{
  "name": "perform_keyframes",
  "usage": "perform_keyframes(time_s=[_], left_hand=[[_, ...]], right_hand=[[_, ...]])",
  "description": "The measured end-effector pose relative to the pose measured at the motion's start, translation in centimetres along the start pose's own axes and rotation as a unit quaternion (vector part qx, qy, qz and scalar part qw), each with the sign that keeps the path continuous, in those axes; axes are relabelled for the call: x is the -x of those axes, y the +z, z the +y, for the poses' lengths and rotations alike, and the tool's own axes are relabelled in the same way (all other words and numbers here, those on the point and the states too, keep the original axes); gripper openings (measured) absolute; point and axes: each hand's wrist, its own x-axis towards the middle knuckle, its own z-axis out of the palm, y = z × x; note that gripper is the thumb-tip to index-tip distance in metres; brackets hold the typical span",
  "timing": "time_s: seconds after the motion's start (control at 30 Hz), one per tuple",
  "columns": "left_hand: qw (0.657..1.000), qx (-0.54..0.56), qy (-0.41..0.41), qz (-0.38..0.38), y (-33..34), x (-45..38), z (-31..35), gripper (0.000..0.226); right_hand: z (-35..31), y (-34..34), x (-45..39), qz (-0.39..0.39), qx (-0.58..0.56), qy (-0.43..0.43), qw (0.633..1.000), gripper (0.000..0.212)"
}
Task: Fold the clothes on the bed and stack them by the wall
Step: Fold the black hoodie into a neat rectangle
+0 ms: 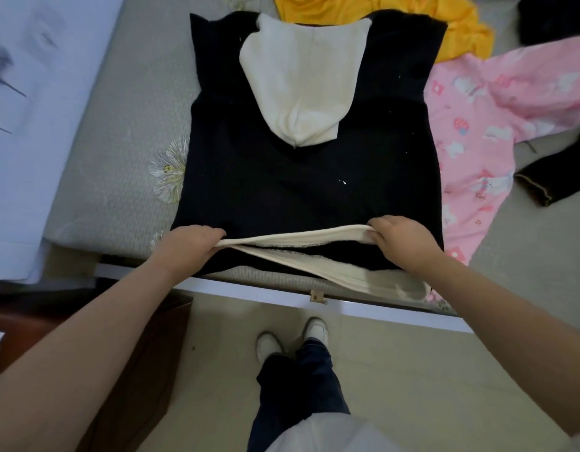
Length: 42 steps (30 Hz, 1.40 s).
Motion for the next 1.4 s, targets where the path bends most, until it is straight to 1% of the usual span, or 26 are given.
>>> perform_keyframes(time_s=[0.07, 0.13, 0.17, 0.23, 0.27, 0.3, 0.33, 0.4, 0.47, 0.5, 0.57, 0.63, 0.67, 0.73, 0.77, 0.83, 0.9, 0.93, 0.97, 1.0, 1.07, 1.13, 1.17, 1.23, 1.3, 1.4], left_hand=[[0.999, -0.039, 0.020, -0.022, 0.2, 0.0, 0.1, 0.020], [0.997, -0.070, 0.027, -0.035, 0.2, 0.0, 0.1, 0.015], [0.996, -0.076, 0.029, -0.038, 0.0, -0.2, 0.0, 0.013], [0.995, -0.079, 0.037, -0.038, -0.9, -0.8, 0.0, 0.010], [0.995, -0.085, 0.048, -0.032, -1.5, -1.2, 0.0, 0.009], [0.993, -0.093, 0.063, -0.025, -2.2, -1.6, 0.0, 0.010], [0.991, -0.103, 0.082, -0.022, -2.8, -1.8, 0.0, 0.011], [0.984, -0.135, 0.114, -0.031, -3.8, -2.0, 0.0, 0.016], [0.976, -0.173, 0.125, -0.053, -4.3, -1.7, 0.2, 0.019], [0.973, -0.184, 0.124, -0.068, -4.4, -1.5, 0.4, 0.019], [0.969, -0.195, 0.119, -0.096, -4.1, -0.8, 0.8, 0.020], [0.968, -0.199, 0.114, -0.102, -3.4, -0.2, 0.7, 0.023], [0.968, -0.199, 0.109, -0.103, -2.9, 0.0, 0.5, 0.026], [0.968, -0.204, 0.100, -0.107, -2.1, 0.3, 0.1, 0.032], [0.967, -0.210, 0.093, -0.111, -1.5, 0.6, 0.1, 0.034], [0.967, -0.217, 0.064, -0.117, -0.2, 1.2, 0.4, 0.039], [0.972, -0.200, 0.017, -0.126, 1.4, 1.9, 1.7, 0.050], [0.974, -0.184, 0.001, -0.135, 2.2, 2.2, 2.7, 0.058], [0.976, -0.165, -0.009, -0.145, 3.0, 2.5, 3.9, 0.066], [0.977, -0.145, -0.016, -0.154, 3.7, 2.6, 5.1, 0.071], [0.981, -0.108, -0.039, -0.158, 4.9, 2.2, 7.3, 0.077], [0.983, -0.079, -0.083, -0.140, 5.6, 1.3, 8.8, 0.081], [0.984, -0.063, -0.108, -0.129, 5.8, 0.7, 9.2, 0.080], [0.983, -0.043, -0.138, -0.116, 6.2, -0.3, 9.4, 0.070], [0.984, -0.044, -0.136, -0.106, 6.7, -1.0, 8.8, 0.062], [0.989, -0.033, -0.106, -0.095, 6.9, -1.1, 7.4, 0.059]], right_hand=[[-0.7, 1.4, 1.4, 0.007, 0.003, -0.045, 0.999, 0.044], [-2.1, 3.1, 3.1, 0.009, 0.011, -0.091, 0.996, 0.061], [-3.1, 4.3, 3.8, 0.023, 0.026, -0.107, 0.994, 0.071], [-5.7, 6.3, 4.5, 0.016, 0.077, -0.099, 0.992, 0.087], [-6.8, 7.4, 4.5, -0.013, 0.096, -0.077, 0.992, 0.093], [-7.7, 8.6, 4.3, -0.025, 0.104, -0.055, 0.993, 0.095], [-8.2, 9.6, 3.8, -0.040, 0.099, -0.025, 0.994, 0.094], [-8.6, 10.5, 2.6, -0.035, 0.115, 0.036, 0.992, 0.085], [-8.3, 11.0, 1.7, -0.013, 0.117, 0.058, 0.991, 0.074], [-8.0, 10.8, 1.2, -0.005, 0.123, 0.051, 0.991, 0.070], [-7.6, 10.1, 0.9, 0.000, 0.172, 0.022, 0.985, 0.067], [-6.8, 8.9, 0.9, 0.046, 0.208, 0.032, 0.977, 0.065], [-6.2, 8.6, 1.1, 0.038, 0.207, 0.038, 0.977, 0.063], [-4.8, 8.1, 1.6, 0.006, 0.181, 0.018, 0.983, 0.058], [-4.1, 7.7, 1.9, 0.010, 0.182, 0.011, 0.983, 0.057], [-3.4, 6.5, 2.5, 0.032, 0.194, -0.009, 0.980, 0.054], [-3.0, 4.9, 2.5, 0.078, 0.168, -0.061, 0.981, 0.045], [-3.0, 4.0, 2.5, 0.037, 0.151, -0.067, 0.986, 0.038], [-3.2, 3.1, 2.4, 0.016, 0.146, -0.058, 0.987, 0.030], [-3.3, 2.4, 2.0, -0.018, 0.147, -0.052, 0.988, 0.028], [-3.5, 1.4, 0.9, -0.046, 0.151, -0.072, 0.985, 0.026], [-4.0, 0.5, 0.3, -0.041, 0.181, -0.125, 0.975, 0.021], [-4.0, 0.3, 0.0, -0.039, 0.190, -0.137, 0.971, 0.020], [-3.6, 0.2, -0.1, -0.050, 0.196, -0.127, 0.971, 0.025], [-3.0, 0.7, 0.5, -0.056, 0.184, -0.128, 0.973, 0.033], [-2.8, 1.7, 1.6, -0.016, 0.115, -0.155, 0.981, 0.043]])
